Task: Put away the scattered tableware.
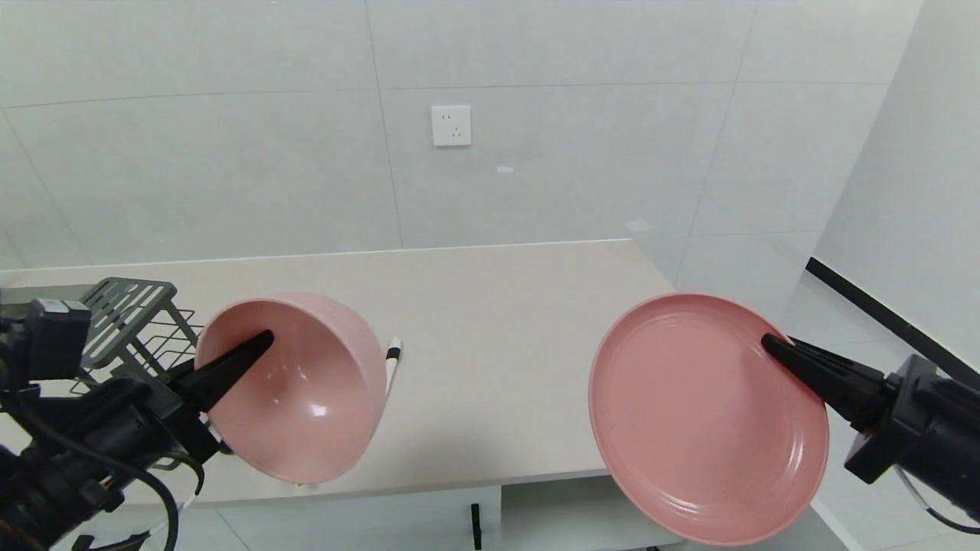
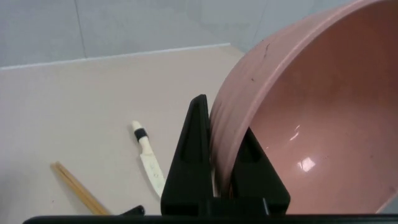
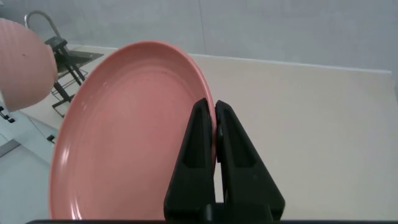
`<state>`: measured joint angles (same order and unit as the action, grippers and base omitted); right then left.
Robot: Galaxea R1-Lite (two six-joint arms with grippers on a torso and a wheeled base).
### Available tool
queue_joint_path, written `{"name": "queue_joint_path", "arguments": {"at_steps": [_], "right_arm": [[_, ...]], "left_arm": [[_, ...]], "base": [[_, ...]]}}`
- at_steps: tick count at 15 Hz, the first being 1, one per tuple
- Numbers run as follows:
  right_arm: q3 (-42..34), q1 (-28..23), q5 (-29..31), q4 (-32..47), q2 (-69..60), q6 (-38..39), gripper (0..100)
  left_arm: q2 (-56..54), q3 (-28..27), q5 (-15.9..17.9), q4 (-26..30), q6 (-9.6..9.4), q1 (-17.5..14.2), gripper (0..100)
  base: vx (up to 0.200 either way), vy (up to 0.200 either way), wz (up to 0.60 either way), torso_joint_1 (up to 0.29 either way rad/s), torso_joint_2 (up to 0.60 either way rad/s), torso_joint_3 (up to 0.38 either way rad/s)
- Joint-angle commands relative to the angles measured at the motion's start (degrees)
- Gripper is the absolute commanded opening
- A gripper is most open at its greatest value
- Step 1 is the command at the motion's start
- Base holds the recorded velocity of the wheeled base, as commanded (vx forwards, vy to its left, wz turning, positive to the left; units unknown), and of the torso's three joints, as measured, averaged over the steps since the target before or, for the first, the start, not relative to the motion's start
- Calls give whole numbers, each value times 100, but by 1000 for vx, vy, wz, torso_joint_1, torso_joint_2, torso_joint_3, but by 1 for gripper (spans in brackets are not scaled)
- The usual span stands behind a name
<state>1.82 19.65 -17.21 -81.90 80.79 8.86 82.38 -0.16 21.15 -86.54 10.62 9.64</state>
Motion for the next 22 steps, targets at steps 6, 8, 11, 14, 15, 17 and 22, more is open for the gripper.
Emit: {"name": "queue_joint_path", "arguments": {"at_steps": [6,8,11,14,15,17,22], "right_arm": [[-155,-40,-1,-749,913,-253,0],[-155,-40,-1,-810,1018,-280,0],[-155,-49,-1,-810,1018,-262,0],[-164,-84,7,-810,1036,-280,0],[-164,-93,7,-810,1097,-280,0],[-164,-84,7,-810,1211,-280,0],[-173,-75,192,-810,1457,-341,0]], "left_arm": [[-891,-248,-1878,551,-1194,1084,0],[-856,-230,-2001,1368,-1115,1189,0],[-1207,16,-1034,1649,-1044,1295,0],[-1198,16,-1008,1667,-1062,1286,0],[-1163,16,-1008,1658,-1071,1295,0],[-1163,16,-1008,1649,-1062,1295,0],[-1146,16,-1008,1658,-1062,1295,0]], "base": [[0,0,0,0,0,0],[0,0,0,0,0,0],[0,0,0,0,0,0],[-133,0,0,3,2,2],[-200,0,0,27,2,-7],[-100,0,0,-1,1,4],[0,0,0,0,0,0]]}}
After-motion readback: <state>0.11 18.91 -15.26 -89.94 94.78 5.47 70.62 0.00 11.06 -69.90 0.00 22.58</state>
